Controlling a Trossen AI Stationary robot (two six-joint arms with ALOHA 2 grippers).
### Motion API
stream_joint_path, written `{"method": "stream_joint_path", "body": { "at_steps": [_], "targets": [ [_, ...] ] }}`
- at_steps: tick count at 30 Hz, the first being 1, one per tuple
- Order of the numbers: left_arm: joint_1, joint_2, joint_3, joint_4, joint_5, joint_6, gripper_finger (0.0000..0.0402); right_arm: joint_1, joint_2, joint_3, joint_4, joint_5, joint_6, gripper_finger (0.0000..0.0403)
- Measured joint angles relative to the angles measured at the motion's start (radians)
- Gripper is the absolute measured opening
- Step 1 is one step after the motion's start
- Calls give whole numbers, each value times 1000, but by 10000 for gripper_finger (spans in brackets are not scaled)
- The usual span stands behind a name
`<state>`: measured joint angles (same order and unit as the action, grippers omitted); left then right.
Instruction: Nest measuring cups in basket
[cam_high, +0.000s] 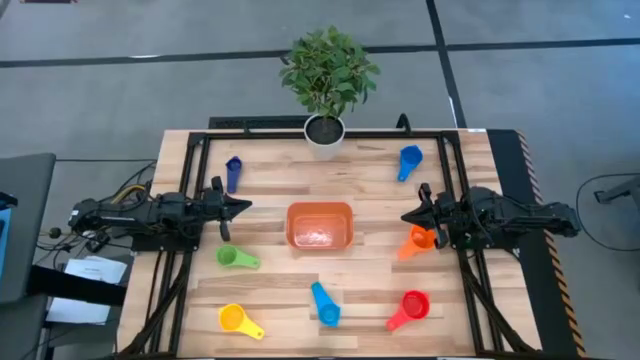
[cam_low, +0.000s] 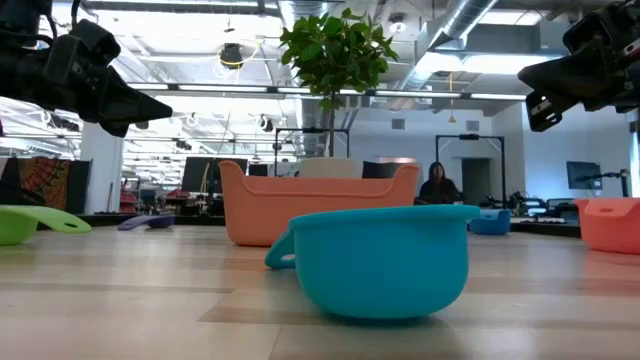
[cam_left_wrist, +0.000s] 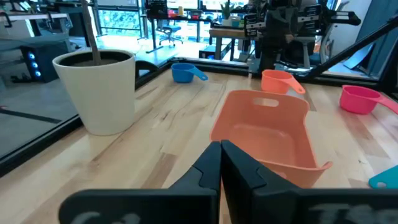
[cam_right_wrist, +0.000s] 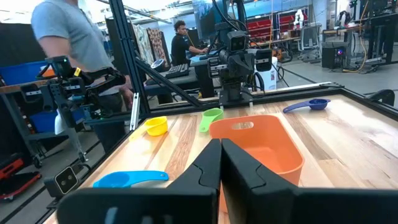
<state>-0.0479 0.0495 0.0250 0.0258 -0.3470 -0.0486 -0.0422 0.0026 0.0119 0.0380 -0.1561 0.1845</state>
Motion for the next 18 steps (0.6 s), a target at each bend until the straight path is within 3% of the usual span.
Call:
{"method": "stream_joint_path", "body": {
  "at_steps": [18],
  "targets": [
    [0,0,0,0,0,0,0,0,0,0,0,0,0,28]
  ]
}}
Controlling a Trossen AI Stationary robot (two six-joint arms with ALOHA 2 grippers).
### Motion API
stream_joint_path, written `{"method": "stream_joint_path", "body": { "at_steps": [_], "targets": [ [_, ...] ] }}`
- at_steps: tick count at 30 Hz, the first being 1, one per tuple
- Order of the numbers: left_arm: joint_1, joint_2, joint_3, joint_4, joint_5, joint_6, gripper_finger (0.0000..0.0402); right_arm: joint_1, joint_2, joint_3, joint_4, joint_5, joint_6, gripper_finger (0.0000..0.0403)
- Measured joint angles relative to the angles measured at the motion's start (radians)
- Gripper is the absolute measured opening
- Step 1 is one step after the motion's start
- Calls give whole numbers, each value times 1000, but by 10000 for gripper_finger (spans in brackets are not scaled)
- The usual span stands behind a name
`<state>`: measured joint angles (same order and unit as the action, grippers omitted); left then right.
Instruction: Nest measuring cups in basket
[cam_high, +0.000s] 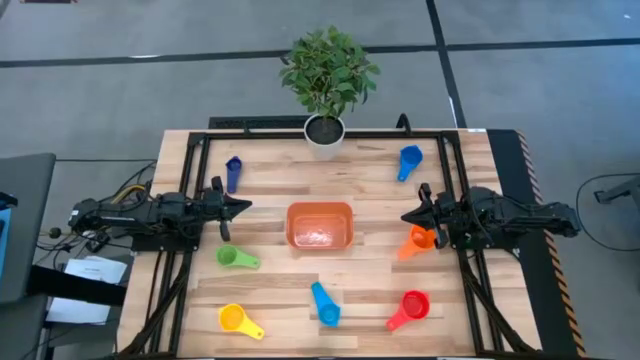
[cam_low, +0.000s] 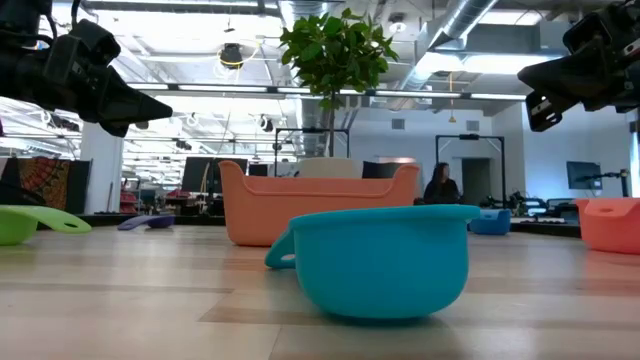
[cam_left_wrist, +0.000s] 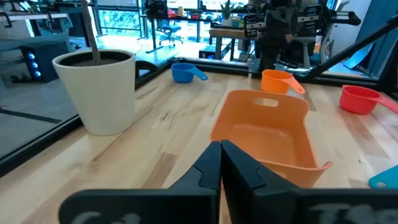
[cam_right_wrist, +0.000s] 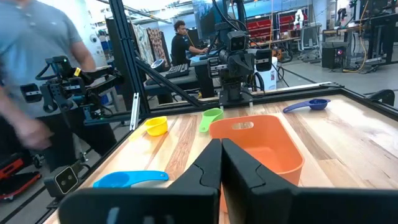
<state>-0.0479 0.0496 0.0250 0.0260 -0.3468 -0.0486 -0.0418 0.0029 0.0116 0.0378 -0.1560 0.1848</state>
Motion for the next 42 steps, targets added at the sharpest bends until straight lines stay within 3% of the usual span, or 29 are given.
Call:
{"method": "stream_joint_path", "body": {
  "at_steps": [37,39,42],
  "targets": [
    [0,0,0,0,0,-1,0,0,0,0,0,0,0,35],
    [0,0,0,1,1,-35,0,0,0,0,0,0,0,33],
    [0,0,0,2,1,-208,0,0,0,0,0,0,0,30]
  ]
}}
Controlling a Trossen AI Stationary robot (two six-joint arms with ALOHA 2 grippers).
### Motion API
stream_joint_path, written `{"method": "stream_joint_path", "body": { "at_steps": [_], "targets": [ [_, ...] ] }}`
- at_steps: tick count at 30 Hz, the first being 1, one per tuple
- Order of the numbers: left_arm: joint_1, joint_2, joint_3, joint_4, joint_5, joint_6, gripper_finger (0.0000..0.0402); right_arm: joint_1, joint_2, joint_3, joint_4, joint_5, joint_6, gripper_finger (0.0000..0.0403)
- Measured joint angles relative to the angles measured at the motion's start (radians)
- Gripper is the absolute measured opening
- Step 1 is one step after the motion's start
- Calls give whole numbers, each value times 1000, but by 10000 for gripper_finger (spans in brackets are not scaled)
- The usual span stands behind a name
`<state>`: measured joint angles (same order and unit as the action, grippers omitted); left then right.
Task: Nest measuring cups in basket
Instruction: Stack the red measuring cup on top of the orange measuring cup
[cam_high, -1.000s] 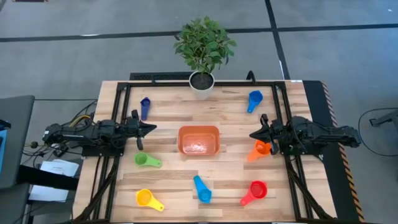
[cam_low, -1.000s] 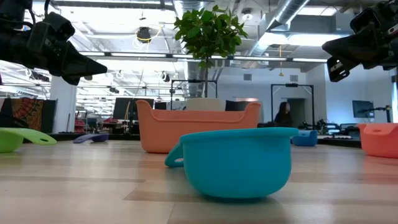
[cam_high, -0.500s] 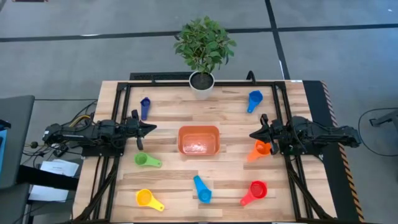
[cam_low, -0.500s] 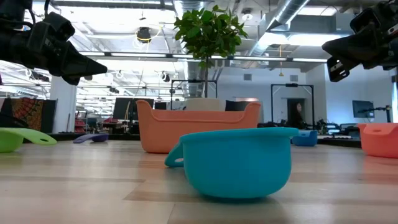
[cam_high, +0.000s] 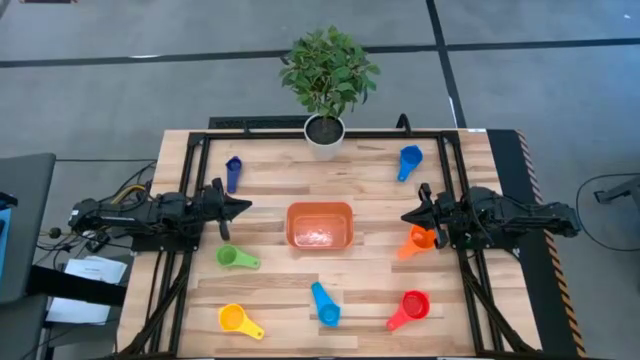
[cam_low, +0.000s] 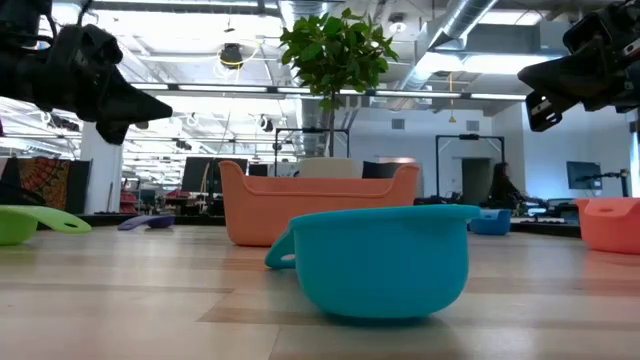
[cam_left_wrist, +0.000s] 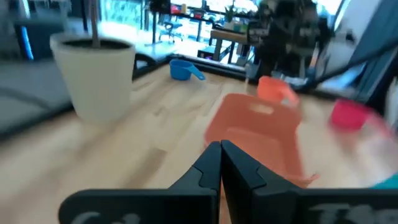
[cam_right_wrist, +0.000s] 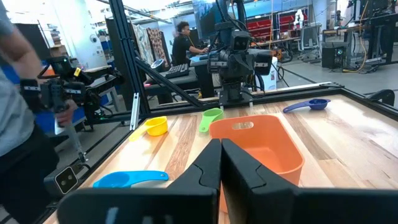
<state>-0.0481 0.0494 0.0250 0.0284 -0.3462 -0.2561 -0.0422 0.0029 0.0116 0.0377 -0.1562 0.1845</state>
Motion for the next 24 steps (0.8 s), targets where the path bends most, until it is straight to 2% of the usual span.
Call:
{"method": "stream_joint_path", "body": {
  "at_steps": [2,7,11,14,19,24],
  "targets": [
    [0,0,0,4,-14,-111,0,0,0,0,0,0,0,28],
    [2,24,0,17,-142,-289,0,0,0,0,0,1,-11,29],
    [1,68,0,80,-149,-502,0,-1,0,0,-1,33,-111,35],
    [-7,140,0,180,-127,-569,0,0,0,-2,12,32,-134,37],
    [-42,333,50,287,-135,-593,0,-1,0,-2,129,39,45,32],
    [-64,566,196,282,-130,-534,0,0,0,-2,202,161,276,23]
  ]
}}
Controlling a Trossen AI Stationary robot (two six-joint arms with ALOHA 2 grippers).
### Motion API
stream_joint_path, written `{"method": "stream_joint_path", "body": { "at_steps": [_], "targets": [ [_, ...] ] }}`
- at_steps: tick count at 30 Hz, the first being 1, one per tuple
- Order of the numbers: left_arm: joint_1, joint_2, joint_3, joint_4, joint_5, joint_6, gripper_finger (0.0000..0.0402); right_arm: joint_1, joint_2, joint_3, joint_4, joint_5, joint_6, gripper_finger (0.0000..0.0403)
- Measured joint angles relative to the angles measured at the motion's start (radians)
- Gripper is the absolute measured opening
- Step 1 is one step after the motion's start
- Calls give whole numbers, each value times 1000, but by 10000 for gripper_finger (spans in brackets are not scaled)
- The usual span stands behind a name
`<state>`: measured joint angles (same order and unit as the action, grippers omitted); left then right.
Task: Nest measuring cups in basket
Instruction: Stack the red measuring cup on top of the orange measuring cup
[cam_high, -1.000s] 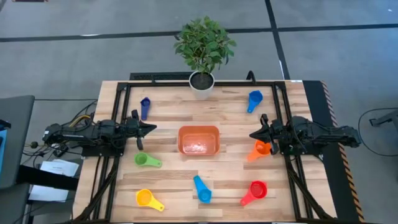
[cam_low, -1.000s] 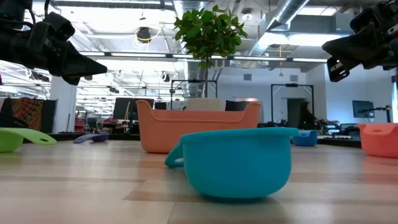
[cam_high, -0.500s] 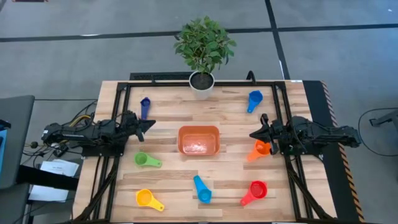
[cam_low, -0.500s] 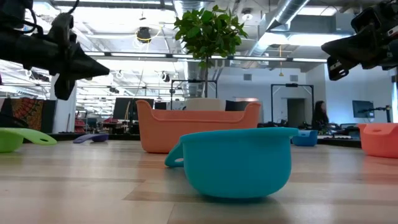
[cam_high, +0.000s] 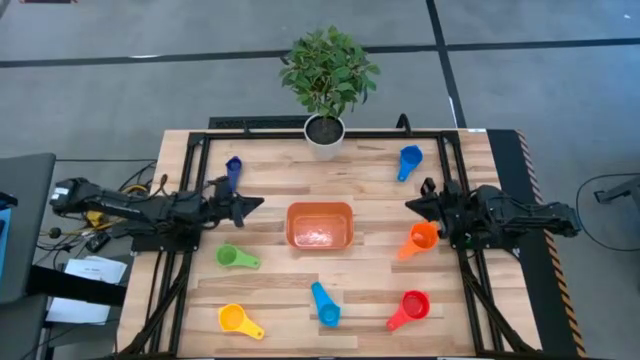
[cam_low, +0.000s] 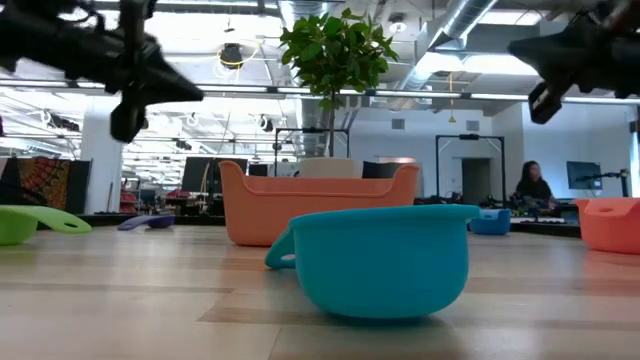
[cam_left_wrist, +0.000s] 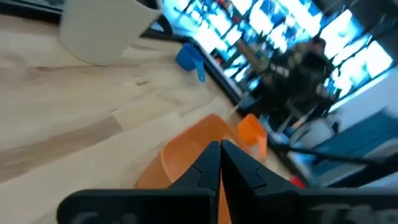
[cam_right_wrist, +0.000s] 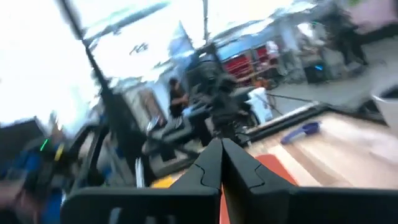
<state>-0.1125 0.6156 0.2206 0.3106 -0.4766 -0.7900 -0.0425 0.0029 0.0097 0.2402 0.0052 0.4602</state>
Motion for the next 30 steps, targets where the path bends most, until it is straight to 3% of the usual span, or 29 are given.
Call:
{"method": "stream_joint_path", "body": {
  "at_steps": [7,16,22,30],
  "targets": [
    [13,241,191,-2,-1,107,0,0,4,0,20,237,241,30],
    [30,459,387,-6,83,148,50,22,70,1,34,242,397,63],
    [30,603,508,-5,149,176,88,98,225,60,13,312,485,66],
    [30,749,640,-6,245,235,115,276,528,292,-105,595,506,66]
  ]
}}
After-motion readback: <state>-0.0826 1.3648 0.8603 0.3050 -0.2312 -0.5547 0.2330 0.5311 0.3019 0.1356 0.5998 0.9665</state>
